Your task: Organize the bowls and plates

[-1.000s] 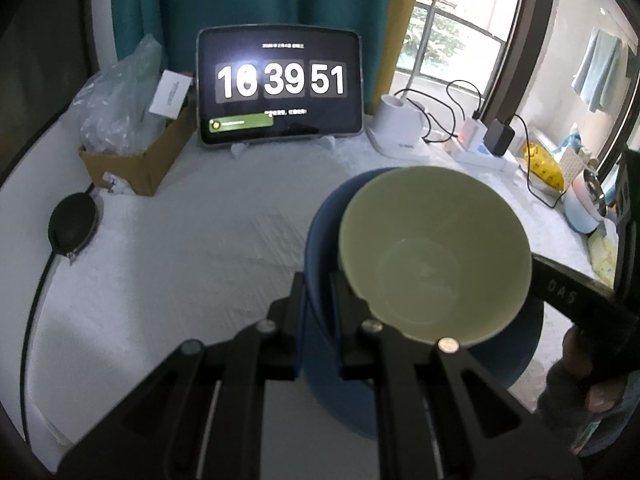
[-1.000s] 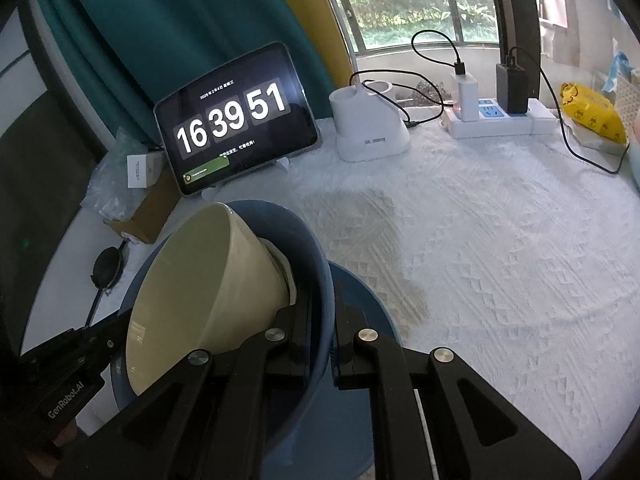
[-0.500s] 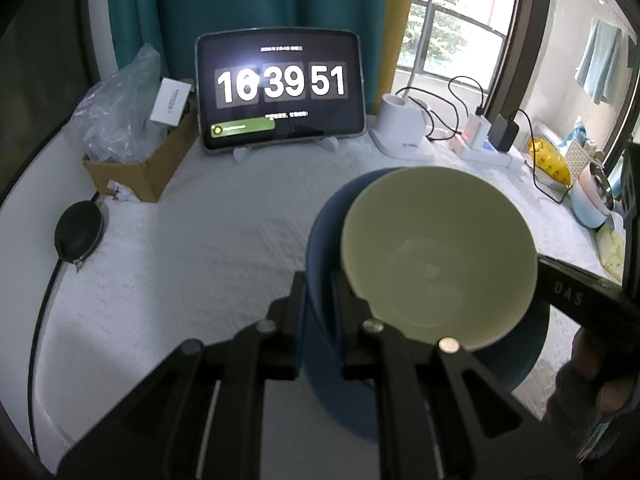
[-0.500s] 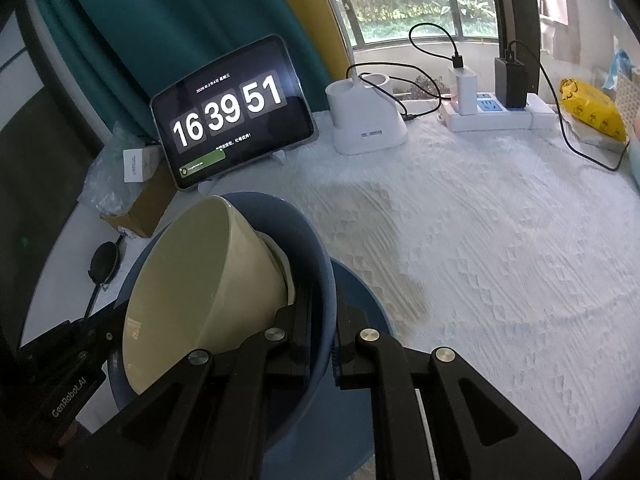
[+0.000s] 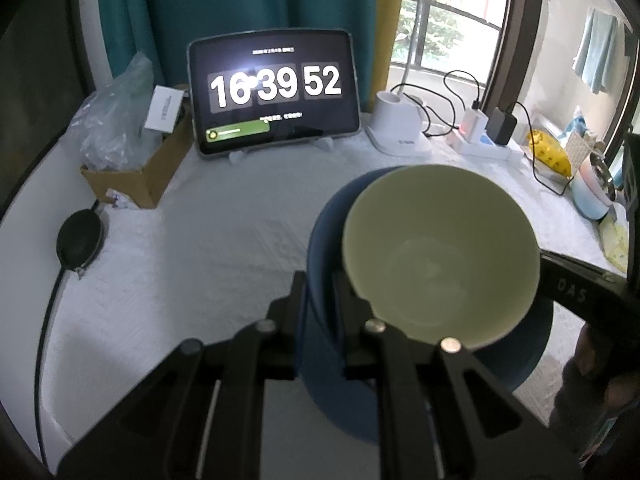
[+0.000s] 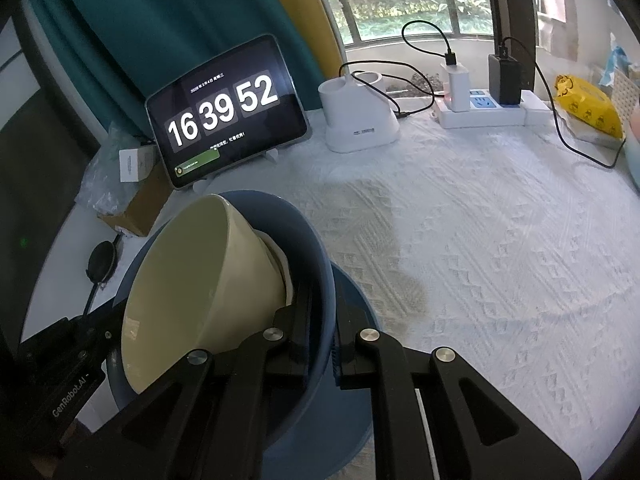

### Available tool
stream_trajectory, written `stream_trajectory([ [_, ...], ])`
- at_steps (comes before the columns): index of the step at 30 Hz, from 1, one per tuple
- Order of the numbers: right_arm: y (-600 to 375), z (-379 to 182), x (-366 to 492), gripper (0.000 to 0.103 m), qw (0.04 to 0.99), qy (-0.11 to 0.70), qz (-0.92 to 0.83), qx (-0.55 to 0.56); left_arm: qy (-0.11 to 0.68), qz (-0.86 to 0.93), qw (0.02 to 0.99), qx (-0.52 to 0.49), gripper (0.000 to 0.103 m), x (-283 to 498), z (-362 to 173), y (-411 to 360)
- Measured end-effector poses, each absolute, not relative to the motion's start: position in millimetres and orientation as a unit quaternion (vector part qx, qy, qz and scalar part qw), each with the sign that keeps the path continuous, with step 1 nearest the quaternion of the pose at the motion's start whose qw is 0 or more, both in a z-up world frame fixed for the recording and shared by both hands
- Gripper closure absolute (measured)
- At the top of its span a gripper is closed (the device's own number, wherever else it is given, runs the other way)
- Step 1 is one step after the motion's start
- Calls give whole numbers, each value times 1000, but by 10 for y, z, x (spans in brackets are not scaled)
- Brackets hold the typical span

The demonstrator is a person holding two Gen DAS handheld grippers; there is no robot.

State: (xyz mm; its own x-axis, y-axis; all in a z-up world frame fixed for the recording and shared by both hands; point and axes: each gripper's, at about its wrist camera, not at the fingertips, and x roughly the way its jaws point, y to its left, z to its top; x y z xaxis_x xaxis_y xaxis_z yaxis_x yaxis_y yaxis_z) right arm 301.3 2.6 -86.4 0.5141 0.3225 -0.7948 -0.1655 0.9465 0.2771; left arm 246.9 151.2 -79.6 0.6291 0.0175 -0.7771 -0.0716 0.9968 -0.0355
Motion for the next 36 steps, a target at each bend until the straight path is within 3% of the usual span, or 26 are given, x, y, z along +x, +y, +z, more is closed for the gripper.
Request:
stream_trajectory([
  [6,14,-806,3015,91,867,473,136,81,432,27,900,-43,89,2480,-730,1532],
  [9,-8,-704,2998,71,879,453,129,74,414,39,909,-37,88,2451,-625,1535],
  [14,-97,-603,2993,59,884,443,124,79,413,32,910,-33,87,2398,-572,1500],
  [23,-374,-490,2764,56,896,428,100,67,371,30,928,-8,83,2077,-356,1311],
  [24,-416,-472,2720,56,897,426,96,65,367,30,930,-7,76,2037,-332,1285],
  [25,-461,-454,2667,56,899,424,93,63,362,28,932,-6,48,1993,-311,1255],
  [27,-544,-428,2564,54,900,422,88,60,355,19,935,-11,15,1908,-279,1211],
  [36,-931,-250,1933,51,914,399,56,44,325,8,945,-17,15,1444,-85,964],
])
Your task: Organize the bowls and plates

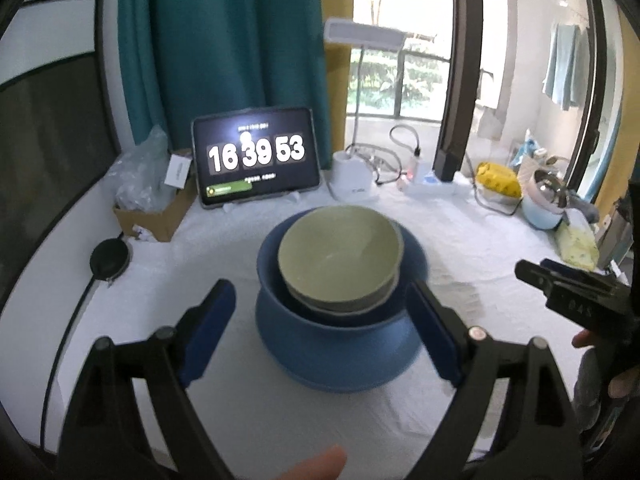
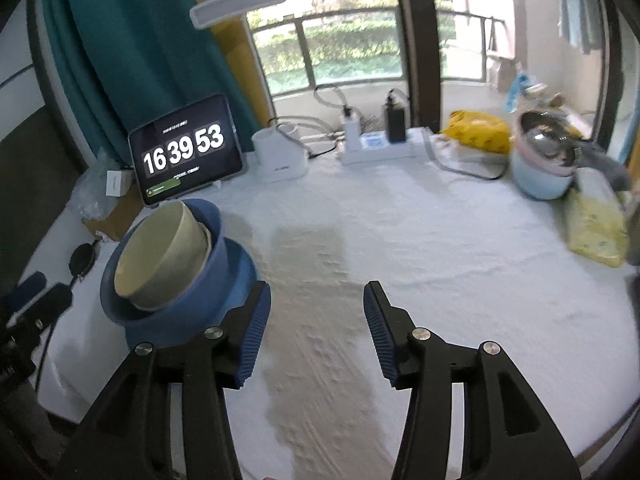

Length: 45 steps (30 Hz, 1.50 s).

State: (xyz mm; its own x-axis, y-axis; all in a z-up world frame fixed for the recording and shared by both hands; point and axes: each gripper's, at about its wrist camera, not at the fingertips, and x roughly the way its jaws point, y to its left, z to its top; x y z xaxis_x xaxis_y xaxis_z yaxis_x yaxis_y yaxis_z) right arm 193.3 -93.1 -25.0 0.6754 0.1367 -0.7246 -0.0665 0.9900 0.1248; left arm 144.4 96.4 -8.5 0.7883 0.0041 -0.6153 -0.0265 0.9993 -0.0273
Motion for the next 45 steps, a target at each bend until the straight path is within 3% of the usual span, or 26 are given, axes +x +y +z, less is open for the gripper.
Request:
stream_trajectory([
  [22,-1322,588,570,50,968,250,-6,-1,177,-51,983,-5,13,299,476,550],
  [32,-1318,836,253,49,980,200,-15,-9,110,-63,992,-14,13,38,787,555],
  [45,-1282,1081,95,48,986,164,-14,-13,81,-69,994,-23,13,-61,932,612],
])
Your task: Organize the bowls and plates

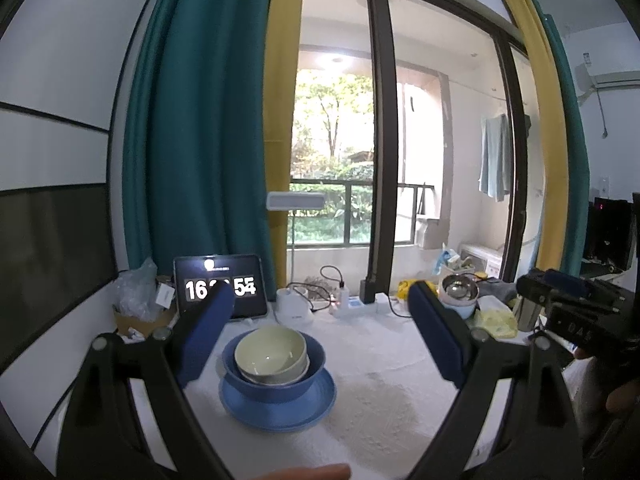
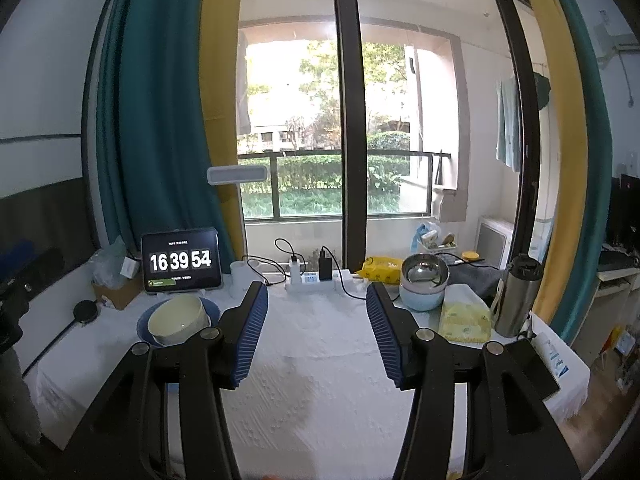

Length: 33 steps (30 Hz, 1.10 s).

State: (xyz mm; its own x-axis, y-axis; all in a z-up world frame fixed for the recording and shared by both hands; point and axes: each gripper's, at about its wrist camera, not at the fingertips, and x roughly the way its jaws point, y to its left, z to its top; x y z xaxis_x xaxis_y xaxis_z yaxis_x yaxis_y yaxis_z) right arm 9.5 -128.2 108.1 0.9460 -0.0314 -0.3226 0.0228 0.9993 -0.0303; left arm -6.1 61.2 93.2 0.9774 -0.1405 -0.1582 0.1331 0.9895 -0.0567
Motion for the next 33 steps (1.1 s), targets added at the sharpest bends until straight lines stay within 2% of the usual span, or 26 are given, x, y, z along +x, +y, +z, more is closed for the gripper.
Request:
stream_trajectory([
  [33,-1359,1010,473,47,982,188,-22,-3,102,-78,991,-27,13,295,816,490],
])
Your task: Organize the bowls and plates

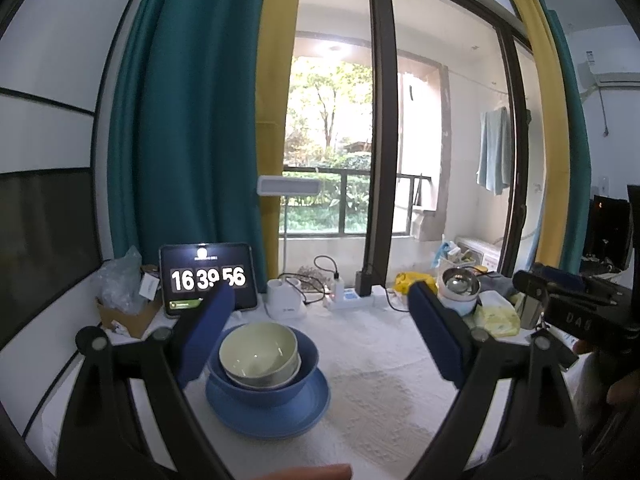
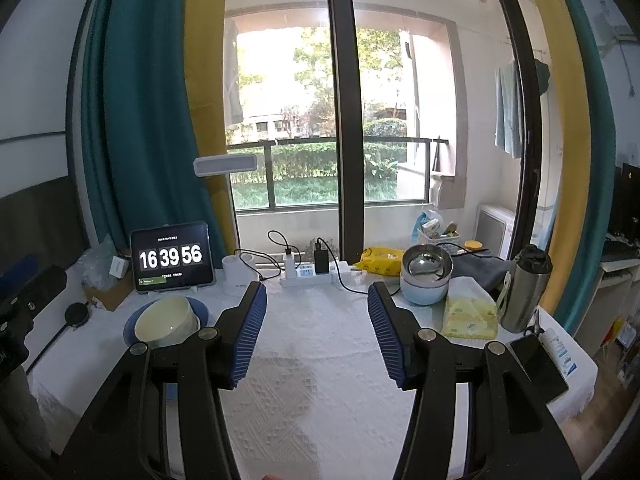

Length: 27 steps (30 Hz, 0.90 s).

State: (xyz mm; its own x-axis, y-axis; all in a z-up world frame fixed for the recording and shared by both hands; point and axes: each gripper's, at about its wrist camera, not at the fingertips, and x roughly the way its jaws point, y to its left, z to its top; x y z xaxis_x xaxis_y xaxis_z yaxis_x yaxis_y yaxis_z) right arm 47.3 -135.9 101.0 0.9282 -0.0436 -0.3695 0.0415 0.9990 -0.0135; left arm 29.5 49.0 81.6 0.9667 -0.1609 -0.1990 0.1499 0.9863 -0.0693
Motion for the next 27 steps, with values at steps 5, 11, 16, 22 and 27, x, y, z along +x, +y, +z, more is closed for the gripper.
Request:
stream_trajectory([
  [5,-1362,1007,488,47,982,187,-21,-4,102,-65,992,-23,13,311,822,476],
  [11,-1350,994,514,47,982,186,-17,-6,104,-65,992,-24,13,321,822,470],
  [16,-1349,991,521,47,983,185,-18,-6,105,-64,992,-22,13,333,819,471],
  [22,-1349,990,544,47,983,185,-17,-6,104,-66,992,-22,13,370,823,453],
  [27,-1329,1008,595,47,983,184,-15,-9,105,-65,992,-22,13,382,824,448],
])
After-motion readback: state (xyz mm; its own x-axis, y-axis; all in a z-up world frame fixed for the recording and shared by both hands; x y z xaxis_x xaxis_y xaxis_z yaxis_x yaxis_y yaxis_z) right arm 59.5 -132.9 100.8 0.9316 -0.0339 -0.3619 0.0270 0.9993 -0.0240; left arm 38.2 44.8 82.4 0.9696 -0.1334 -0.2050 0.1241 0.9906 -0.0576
